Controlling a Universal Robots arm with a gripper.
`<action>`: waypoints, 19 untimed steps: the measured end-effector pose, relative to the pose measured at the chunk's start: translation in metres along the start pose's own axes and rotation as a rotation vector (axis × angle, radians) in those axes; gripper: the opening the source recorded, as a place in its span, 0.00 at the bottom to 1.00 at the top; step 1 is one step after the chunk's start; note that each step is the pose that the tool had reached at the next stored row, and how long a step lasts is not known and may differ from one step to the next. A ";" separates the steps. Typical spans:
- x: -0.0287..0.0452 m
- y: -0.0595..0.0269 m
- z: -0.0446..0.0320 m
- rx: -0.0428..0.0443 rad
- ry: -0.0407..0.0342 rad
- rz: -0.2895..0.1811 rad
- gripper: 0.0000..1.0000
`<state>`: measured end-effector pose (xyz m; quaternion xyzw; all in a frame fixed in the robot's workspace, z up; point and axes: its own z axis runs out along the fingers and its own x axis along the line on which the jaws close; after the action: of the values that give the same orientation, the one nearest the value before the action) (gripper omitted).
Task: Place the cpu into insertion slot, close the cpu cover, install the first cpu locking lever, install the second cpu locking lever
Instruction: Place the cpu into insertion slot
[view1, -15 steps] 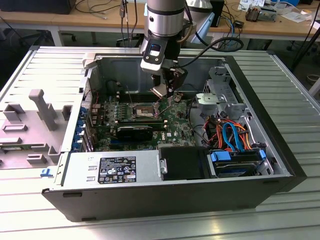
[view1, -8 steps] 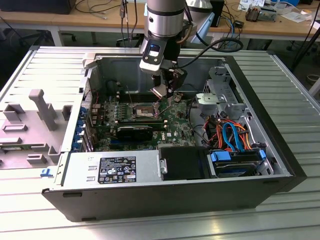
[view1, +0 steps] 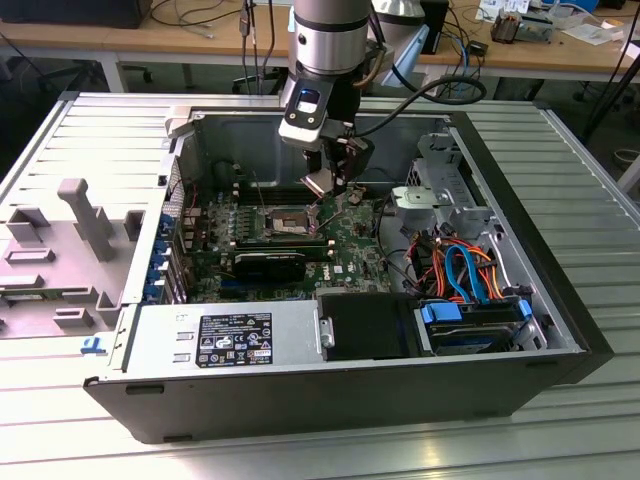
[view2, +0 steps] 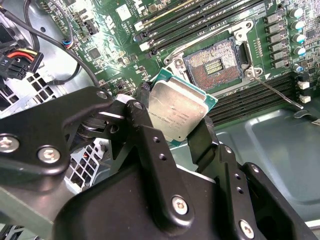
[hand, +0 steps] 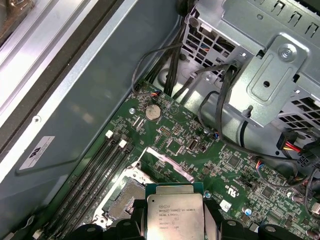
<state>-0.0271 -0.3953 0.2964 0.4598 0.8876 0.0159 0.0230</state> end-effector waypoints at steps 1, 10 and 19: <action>0.0000 0.0000 0.0000 0.0001 -0.0001 0.003 0.55; 0.0000 0.0000 0.0004 0.0017 -0.0032 0.061 0.55; 0.0000 0.0000 0.0008 0.0029 -0.0053 0.103 0.55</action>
<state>-0.0271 -0.3953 0.2956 0.5050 0.8627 0.0146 0.0239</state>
